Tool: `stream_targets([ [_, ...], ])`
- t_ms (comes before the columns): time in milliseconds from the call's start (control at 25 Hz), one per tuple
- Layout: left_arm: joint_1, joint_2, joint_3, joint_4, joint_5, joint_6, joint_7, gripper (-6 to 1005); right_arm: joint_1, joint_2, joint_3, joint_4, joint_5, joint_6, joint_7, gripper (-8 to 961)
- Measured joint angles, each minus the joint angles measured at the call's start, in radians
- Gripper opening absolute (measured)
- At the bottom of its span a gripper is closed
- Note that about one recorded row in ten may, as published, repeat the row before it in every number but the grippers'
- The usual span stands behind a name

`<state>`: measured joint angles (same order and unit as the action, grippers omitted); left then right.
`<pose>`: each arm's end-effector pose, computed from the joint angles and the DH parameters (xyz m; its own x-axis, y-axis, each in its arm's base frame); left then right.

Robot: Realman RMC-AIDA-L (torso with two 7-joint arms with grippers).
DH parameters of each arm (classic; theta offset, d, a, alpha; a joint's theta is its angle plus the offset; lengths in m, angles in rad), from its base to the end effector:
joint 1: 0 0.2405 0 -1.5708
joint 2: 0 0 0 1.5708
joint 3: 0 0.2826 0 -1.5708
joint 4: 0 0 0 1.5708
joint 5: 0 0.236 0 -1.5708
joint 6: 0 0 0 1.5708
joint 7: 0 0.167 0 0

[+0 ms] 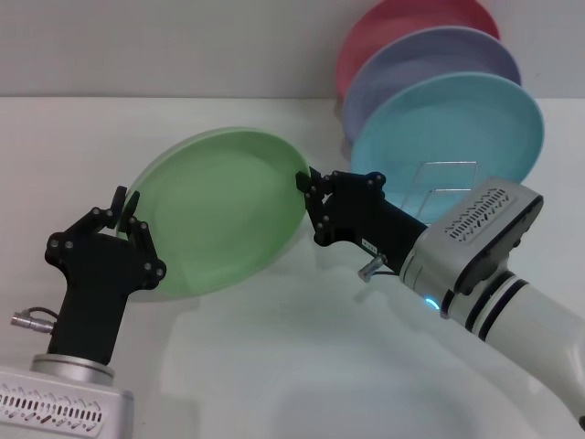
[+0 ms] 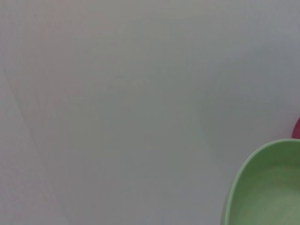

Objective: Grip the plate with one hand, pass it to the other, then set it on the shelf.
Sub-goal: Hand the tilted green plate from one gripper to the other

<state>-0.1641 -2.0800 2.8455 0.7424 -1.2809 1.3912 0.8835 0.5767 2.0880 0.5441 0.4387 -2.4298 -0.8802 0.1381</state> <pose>-0.2735 0.2613 -0.1161 0.9196 -0.2175 0.3271 0.3170 -0.0806 -0.9450 0.2316 0.3808 -0.1680 0.7708 -0.0422 -0.6356 -0.4988 -0.6605 -0.5611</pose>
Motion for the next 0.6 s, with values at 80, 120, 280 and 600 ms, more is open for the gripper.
stream_targets([
  [80,0.000,0.000,0.000,0.000,0.000,0.000,0.000,41,0.000,0.000,0.000,0.000,0.000,0.000,0.000,36],
  [120,0.000,0.000,0.000,0.000,0.000,0.000,0.000,40,0.000,0.000,0.000,0.000,0.000,0.000,0.000,36],
  [280,0.000,0.000,0.000,0.000,0.000,0.000,0.000,40,0.000,0.000,0.000,0.000,0.000,-0.002,0.000,34],
  [600,0.000,0.000,-0.001,-0.001,0.004,-0.013,-0.021,40,-0.002,0.000,-0.005,-0.001,0.000,-0.004,0.000,29],
])
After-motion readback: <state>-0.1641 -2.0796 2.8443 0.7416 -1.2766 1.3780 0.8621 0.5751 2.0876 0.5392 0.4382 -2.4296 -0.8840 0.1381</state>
